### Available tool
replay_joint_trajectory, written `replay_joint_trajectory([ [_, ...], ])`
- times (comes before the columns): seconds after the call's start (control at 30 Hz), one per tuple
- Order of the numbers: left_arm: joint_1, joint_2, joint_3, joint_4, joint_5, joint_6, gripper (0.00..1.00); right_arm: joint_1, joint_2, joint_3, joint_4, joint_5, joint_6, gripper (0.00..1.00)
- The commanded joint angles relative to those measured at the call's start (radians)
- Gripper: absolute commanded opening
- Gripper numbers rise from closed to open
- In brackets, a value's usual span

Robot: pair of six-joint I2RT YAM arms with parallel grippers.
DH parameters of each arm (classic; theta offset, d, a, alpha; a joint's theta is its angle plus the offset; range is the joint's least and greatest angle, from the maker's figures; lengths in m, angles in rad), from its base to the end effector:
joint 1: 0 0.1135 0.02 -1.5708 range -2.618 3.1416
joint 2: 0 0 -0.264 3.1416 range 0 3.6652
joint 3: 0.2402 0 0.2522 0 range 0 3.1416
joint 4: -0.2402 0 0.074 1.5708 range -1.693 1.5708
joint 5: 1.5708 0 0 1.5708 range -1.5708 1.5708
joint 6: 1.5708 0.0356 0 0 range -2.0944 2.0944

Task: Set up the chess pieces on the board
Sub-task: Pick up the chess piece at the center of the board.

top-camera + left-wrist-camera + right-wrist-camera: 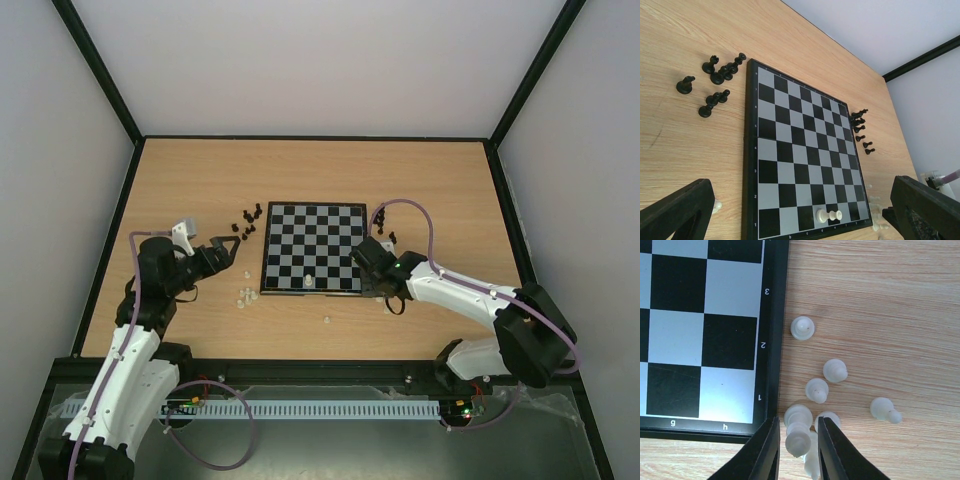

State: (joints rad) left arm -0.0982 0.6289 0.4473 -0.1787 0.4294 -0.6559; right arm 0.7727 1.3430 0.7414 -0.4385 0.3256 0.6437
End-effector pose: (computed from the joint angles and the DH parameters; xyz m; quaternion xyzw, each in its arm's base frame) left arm 0.1556 -0.0302 0.2461 -0.1046 0.8058 -0.3676 0.4523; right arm 0.1875 0.1669 0.1886 -0.0190 0.9530 0.0495 0.2983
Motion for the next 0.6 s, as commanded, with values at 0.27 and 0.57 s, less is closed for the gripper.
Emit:
replay_joint_trajectory([
  [0.27, -0.005, -0.008, -0.013, 0.008, 0.006, -0.003, 0.99, -0.003, 0.016, -0.013, -0.017, -0.011, 0.012, 0.18],
  [0.57, -0.005, -0.007, -0.014, 0.010, 0.005, -0.003, 0.99, -0.003, 0.024, -0.012, -0.020, -0.005, 0.018, 0.11],
])
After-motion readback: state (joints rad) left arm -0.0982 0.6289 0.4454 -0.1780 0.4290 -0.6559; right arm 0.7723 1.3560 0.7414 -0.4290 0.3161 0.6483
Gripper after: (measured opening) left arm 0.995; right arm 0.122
